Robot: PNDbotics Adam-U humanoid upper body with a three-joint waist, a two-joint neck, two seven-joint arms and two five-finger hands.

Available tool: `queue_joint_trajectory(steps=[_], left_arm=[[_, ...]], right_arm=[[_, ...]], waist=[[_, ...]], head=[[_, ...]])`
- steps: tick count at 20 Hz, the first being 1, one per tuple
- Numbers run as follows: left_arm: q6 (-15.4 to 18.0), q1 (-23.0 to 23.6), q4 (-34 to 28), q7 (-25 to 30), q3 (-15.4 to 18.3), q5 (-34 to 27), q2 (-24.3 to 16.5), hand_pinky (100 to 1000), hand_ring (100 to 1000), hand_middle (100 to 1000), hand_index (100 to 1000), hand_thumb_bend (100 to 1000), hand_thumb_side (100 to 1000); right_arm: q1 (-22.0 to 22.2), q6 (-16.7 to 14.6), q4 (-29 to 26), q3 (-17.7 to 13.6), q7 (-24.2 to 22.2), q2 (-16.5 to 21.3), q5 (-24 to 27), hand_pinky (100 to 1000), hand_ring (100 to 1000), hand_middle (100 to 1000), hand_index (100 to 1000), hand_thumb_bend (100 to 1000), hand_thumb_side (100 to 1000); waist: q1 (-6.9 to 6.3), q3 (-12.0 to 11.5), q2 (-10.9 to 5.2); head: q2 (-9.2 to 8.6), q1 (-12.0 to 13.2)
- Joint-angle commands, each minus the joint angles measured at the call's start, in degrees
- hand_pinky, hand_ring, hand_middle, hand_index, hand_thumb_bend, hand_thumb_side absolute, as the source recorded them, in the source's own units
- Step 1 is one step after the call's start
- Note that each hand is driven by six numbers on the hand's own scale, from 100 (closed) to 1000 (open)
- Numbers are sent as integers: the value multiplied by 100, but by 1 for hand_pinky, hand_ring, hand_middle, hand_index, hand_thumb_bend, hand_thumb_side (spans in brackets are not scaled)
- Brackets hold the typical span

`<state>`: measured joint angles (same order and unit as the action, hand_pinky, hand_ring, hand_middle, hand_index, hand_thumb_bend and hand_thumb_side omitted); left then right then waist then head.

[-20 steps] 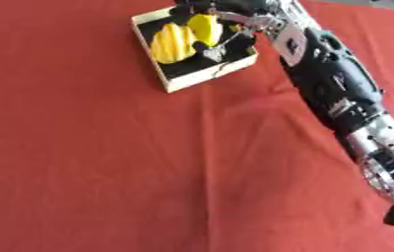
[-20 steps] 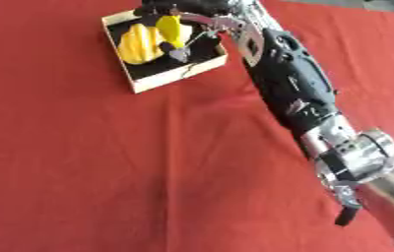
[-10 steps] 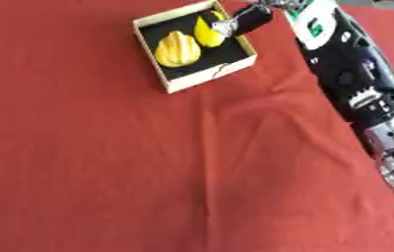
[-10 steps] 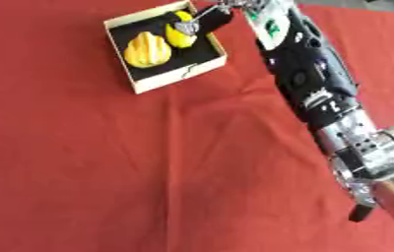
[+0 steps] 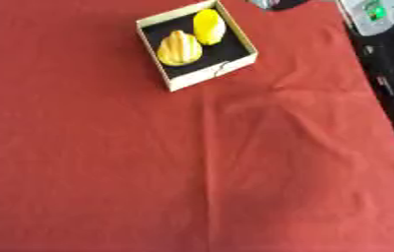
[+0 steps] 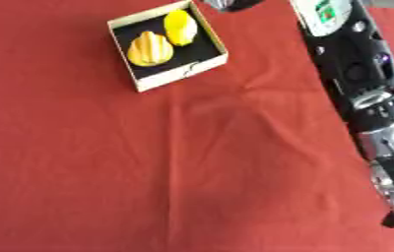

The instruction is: Pick up objects on the table and place them in the box.

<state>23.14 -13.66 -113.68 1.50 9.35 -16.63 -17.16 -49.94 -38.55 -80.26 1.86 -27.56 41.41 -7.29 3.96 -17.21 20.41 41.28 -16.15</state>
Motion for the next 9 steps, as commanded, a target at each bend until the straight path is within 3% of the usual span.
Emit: queue_joint_trajectory(steps=[1,5,7,9], left_arm=[[57,3,-91,-66,78,43,-171,873,793,767,853,117,712],[138,69,-91,-169,130,105,-227,872,793,766,853,113,709],[171,76,-91,-212,140,127,-252,871,794,766,854,111,707],[207,78,-91,-246,149,146,-279,871,794,766,854,109,705]], right_arm=[[405,268,-1039,-293,71,642,912,694,889,773,895,100,218],[1390,613,-2208,-739,583,1059,1537,679,870,759,878,100,180],[1899,737,-2651,-974,945,1179,1600,697,867,755,873,100,206],[2378,794,-3006,-1165,1306,1214,1658,741,865,747,857,100,316]], waist=[[-78,52,-159],[-174,221,-190],[-218,307,-207],[-254,371,-218]], head=[[14,136],[24,392],[36,487],[37,554]])
